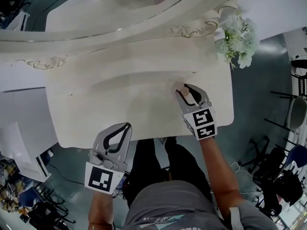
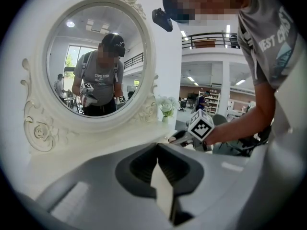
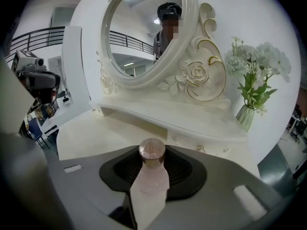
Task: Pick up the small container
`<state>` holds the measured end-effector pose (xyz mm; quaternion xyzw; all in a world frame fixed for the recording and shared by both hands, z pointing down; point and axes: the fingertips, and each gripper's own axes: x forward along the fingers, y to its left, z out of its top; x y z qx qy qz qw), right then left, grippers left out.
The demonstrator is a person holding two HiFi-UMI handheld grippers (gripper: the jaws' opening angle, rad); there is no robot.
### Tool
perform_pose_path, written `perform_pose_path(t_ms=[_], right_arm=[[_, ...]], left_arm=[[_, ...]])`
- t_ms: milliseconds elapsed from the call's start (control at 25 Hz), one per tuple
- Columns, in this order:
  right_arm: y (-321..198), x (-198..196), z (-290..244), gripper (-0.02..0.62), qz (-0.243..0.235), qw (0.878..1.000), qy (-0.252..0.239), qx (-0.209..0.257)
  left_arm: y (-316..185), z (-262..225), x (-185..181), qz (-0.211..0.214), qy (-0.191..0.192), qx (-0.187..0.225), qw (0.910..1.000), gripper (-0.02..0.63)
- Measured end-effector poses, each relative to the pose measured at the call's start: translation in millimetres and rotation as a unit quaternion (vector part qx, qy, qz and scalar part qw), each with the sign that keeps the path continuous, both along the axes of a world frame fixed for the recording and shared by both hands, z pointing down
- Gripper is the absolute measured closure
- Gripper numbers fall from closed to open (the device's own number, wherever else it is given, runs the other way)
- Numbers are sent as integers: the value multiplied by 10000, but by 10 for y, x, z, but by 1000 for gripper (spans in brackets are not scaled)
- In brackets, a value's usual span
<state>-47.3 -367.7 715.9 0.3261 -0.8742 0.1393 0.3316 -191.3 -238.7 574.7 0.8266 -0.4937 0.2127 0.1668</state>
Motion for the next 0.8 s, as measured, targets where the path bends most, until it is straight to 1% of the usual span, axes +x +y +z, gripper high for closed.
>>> perform_pose_path(t_ms=[360,800], right_arm=[[68,48,-424,454,-51,9997,-191,173],[197,127,-1272,454,-251,9968,-490,579]], left_arm=[[40,-223,17,-116,-42,190,9997,603],[166,-691,64,-221,-227,569,9979,603]])
